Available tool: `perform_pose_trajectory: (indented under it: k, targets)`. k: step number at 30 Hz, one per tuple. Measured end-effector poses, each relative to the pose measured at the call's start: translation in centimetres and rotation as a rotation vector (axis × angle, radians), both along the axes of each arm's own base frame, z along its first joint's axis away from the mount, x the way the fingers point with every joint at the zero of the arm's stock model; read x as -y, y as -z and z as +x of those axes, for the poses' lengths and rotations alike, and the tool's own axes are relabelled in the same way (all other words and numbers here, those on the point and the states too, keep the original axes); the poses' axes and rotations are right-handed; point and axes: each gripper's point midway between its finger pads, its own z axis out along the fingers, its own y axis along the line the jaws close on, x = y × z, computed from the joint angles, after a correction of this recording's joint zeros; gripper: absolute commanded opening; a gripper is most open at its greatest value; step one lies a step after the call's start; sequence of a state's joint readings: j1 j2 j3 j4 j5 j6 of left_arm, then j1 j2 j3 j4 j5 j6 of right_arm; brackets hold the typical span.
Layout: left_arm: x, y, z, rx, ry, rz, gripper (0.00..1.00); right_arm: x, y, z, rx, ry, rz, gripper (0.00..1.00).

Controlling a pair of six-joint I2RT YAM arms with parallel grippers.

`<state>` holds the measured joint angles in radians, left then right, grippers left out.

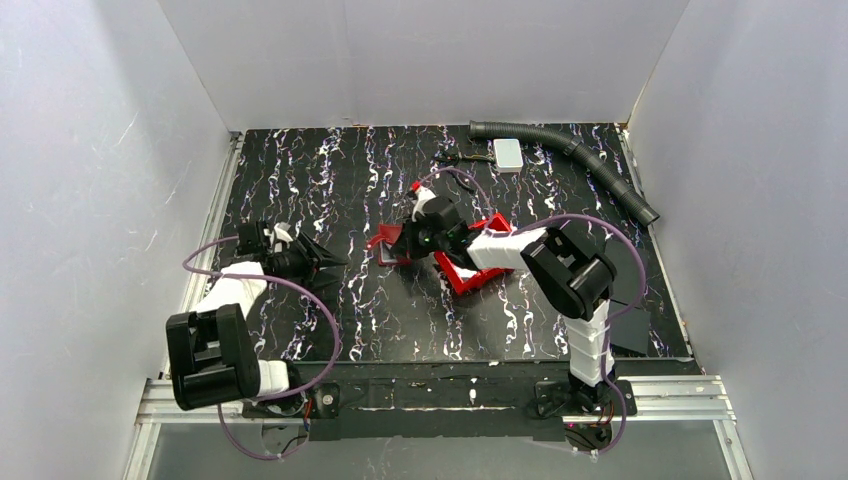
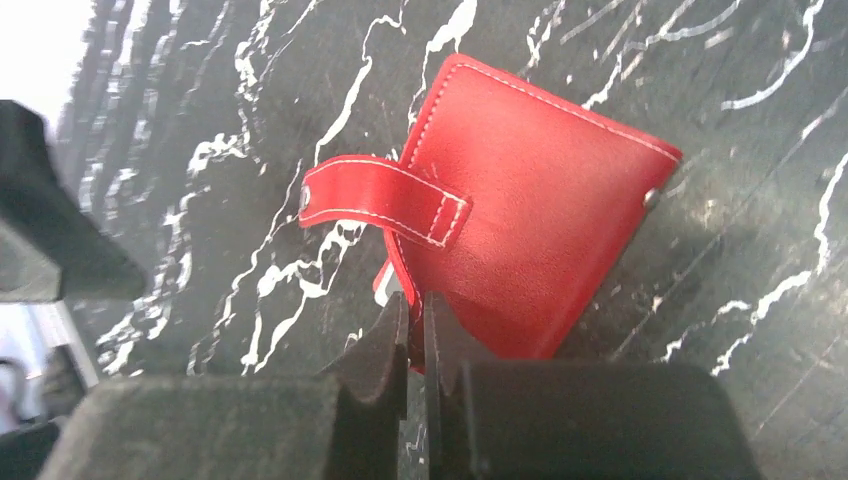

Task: Put the credit cards into the card holder
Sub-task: Close the credit card at the center of the board.

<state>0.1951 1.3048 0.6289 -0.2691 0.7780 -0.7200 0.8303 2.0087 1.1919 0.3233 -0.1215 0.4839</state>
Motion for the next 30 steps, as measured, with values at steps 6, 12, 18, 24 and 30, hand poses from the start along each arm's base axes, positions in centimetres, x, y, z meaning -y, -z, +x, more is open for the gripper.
perform_pose_trajectory:
  k: [6,12,18,24,30]
  targets:
    - [2.0,0.6,1.2,-0.021,0.026,-0.059,0.42,1.8,-0.2,-0.1,-0.161,-0.006,0.176,0.01]
    - [4.5,3.6,2.2,-0.089,0.058,-0.048,0.44,2.2,-1.2,0.1,-0.215,-0.015,0.243,0.01]
    - [6.8,5.4,4.1,-0.054,0.074,0.071,0.39,2.7,-1.4,0.1,-0.250,-0.016,0.287,0.01]
    - [7.0,6.3,6.0,-0.022,0.023,0.108,0.44,2.8,-1.7,0.1,-0.257,-0.023,0.303,0.01]
    - [8.9,5.9,9.0,0.084,0.010,-0.014,0.46,2.7,-1.7,0.0,-0.262,-0.024,0.305,0.01]
